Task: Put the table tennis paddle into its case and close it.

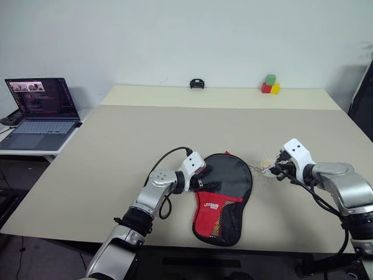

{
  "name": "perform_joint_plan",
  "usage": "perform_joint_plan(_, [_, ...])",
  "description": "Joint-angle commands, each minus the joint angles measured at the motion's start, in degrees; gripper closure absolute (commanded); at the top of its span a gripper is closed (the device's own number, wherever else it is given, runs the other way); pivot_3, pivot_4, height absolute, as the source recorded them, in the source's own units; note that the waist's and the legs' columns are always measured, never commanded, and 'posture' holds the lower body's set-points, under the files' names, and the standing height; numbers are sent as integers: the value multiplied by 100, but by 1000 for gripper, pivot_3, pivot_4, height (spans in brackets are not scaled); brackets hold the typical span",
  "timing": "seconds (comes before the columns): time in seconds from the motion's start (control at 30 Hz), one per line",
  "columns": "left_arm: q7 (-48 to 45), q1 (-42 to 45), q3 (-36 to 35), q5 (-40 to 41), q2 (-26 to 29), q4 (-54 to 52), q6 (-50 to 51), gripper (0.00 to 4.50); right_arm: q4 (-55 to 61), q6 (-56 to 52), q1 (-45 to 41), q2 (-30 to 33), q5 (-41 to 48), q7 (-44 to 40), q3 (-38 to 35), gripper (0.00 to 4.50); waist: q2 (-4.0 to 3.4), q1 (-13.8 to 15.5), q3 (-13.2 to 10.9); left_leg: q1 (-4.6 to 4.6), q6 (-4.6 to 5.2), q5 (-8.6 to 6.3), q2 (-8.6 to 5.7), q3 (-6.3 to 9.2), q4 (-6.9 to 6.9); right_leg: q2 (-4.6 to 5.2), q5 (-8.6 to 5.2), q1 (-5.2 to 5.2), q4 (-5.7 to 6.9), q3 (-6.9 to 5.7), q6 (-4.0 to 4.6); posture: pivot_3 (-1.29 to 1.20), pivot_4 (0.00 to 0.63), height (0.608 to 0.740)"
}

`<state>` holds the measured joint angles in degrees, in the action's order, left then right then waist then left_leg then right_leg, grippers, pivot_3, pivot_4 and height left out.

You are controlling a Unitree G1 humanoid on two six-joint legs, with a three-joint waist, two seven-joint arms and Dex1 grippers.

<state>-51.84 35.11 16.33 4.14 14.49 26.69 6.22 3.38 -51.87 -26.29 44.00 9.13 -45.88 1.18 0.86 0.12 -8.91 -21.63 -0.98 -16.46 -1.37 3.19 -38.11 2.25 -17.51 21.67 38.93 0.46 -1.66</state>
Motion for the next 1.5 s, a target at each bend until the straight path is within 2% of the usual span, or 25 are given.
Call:
perform_joint_plan(0.03, [-72, -265, 327, -352, 49, 378, 154, 1046, 470, -285, 215, 432, 344, -403, -174, 4363, 1, 9, 0, -2, 0, 0, 0, 2, 0, 0, 0, -1, -4, -2, 0, 0, 150, 740])
perform_joint_plan(0.4, [-52, -312, 341, -369, -5, 377, 177, 1046, 2029, -437, 1479, 1411, 1260, -1292, -49, 4365, 7, 24, -1, 9, 3, -2, 0, 11, 3, 0, -3, -23, -18, -11, -4, 0, 150, 740])
perform_joint_plan(0.57, [-43, -323, 337, -373, -8, 355, 182, 1046, 2474, -382, 1815, 1643, 1512, -1450, -65, 4366, 9, 28, -1, 15, 3, -3, 0, 11, 4, 0, -3, -32, -23, -12, -5, 0, 150, 740])
perform_joint_plan(0.83, [-23, -322, 338, -384, -27, 340, 194, 1046, 3110, -328, 2302, 1798, 1925, -1567, 51, 4384, 11, 98, -1, 12, 2, -4, 0, 20, 5, 0, -5, -36, -35, -22, -8, 0, 150, 740])
perform_joint_plan(1.13, [3, -288, 353, -391, -58, 365, 183, 1046, 3532, -281, 2520, 1595, 2074, -1486, 456, 4423, 14, 125, 2, 10, 3, -5, 0, 32, 6, 1, -8, -42, -44, -35, -10, 0, 150, 740])
perform_joint_plan(1.5, [41, -254, 360, -390, -87, 404, 158, 1046, 4102, -284, 2918, 1859, 2582, -1607, 388, 4439, 17, 119, 2, 10, 3, -5, 0, 54, 3, 1, -8, -54, -48, -58, -10, 0, 150, 740])
